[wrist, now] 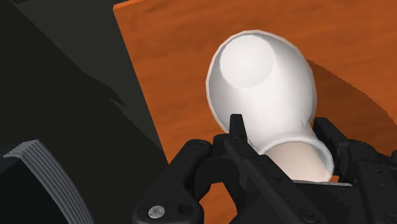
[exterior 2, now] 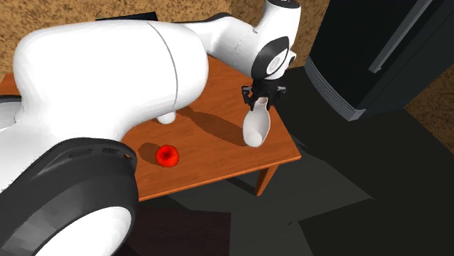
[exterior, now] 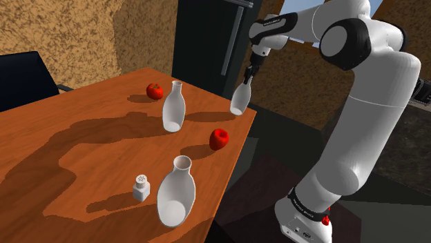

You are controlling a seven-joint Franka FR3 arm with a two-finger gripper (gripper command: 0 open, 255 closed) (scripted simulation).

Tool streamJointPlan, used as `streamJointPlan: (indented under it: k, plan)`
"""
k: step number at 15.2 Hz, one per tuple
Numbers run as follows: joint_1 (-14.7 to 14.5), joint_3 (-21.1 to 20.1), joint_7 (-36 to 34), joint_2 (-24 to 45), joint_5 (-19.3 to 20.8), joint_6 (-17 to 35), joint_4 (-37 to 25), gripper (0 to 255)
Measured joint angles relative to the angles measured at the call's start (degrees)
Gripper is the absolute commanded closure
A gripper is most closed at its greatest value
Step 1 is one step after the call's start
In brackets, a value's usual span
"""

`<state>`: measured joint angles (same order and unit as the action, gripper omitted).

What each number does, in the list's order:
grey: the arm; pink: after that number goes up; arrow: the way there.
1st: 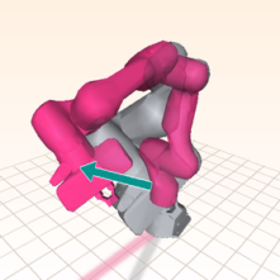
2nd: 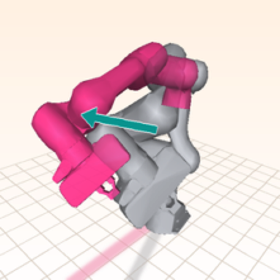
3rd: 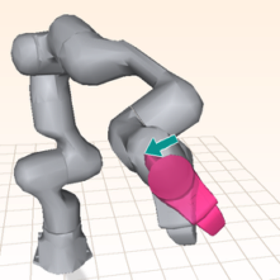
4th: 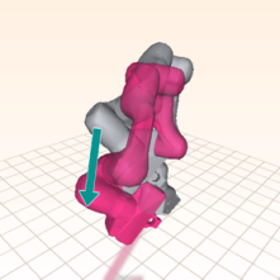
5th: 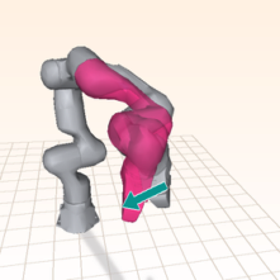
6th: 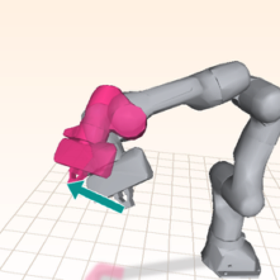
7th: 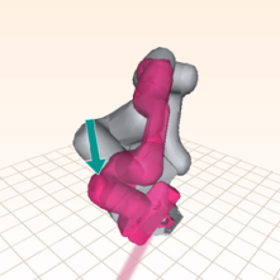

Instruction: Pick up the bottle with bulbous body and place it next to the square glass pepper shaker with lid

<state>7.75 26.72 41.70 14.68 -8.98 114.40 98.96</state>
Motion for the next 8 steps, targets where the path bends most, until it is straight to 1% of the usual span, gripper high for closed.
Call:
streamJointPlan:
  k: [8]
  plan:
    - [0.05, 0.30, -0.63, -1.14, 0.79, -5.71, -4.73, 255]
